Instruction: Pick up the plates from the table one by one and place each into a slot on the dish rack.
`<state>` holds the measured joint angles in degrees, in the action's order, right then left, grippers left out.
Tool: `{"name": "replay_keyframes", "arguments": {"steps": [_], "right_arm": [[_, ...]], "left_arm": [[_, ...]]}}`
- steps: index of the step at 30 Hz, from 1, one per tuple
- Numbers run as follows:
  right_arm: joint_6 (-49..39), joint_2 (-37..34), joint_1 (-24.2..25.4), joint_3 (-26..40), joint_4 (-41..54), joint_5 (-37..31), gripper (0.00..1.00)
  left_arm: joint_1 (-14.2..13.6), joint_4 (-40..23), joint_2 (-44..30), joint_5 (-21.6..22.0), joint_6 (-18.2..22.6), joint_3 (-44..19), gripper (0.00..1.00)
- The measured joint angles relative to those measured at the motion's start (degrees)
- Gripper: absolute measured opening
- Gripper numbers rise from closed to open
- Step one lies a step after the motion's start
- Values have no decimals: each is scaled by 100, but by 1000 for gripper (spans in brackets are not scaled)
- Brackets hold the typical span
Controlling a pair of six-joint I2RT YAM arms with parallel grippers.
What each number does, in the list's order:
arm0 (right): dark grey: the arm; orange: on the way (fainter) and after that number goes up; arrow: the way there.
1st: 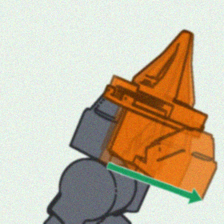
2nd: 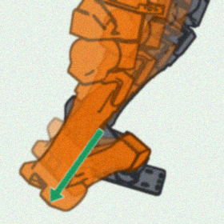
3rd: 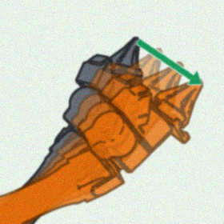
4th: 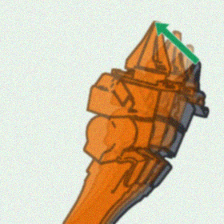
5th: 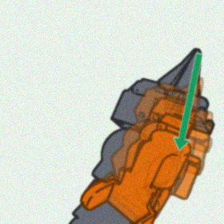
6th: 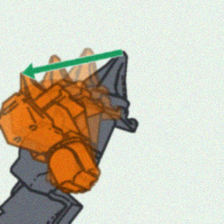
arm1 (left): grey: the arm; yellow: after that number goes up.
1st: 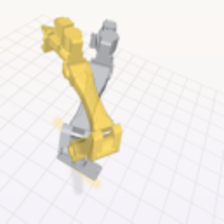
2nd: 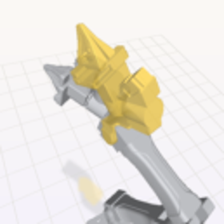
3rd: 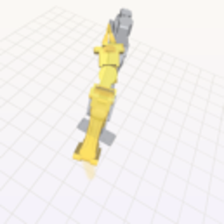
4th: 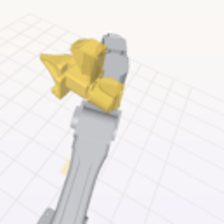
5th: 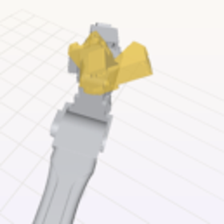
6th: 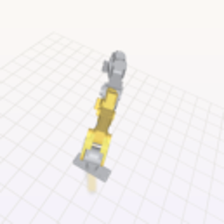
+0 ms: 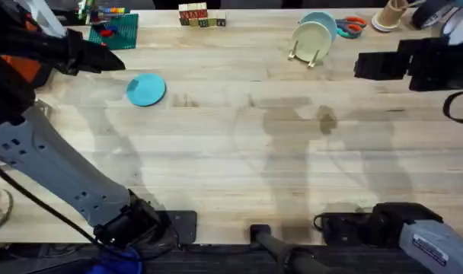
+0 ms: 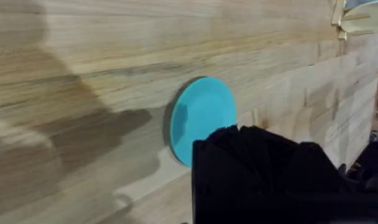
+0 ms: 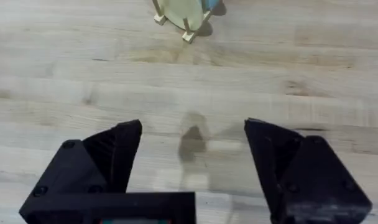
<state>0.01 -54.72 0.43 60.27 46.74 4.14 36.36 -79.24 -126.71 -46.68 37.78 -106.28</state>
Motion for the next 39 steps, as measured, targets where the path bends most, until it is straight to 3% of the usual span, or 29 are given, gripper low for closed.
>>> {"name": "replay_keyframes", "arguments": {"steps": [16, 25, 39], "right_arm": [[0, 0, 1, 0, -2, -2, 995], [22, 0, 2, 0, -2, -2, 995], [104, 0, 0, 0, -50, 1, 994]], "left_arm": [[15, 160, -983, 25, 63, 0, 40], [55, 149, -997, 192, 68, -7, 41], [87, 103, -1098, 109, 66, -66, 41]]}}
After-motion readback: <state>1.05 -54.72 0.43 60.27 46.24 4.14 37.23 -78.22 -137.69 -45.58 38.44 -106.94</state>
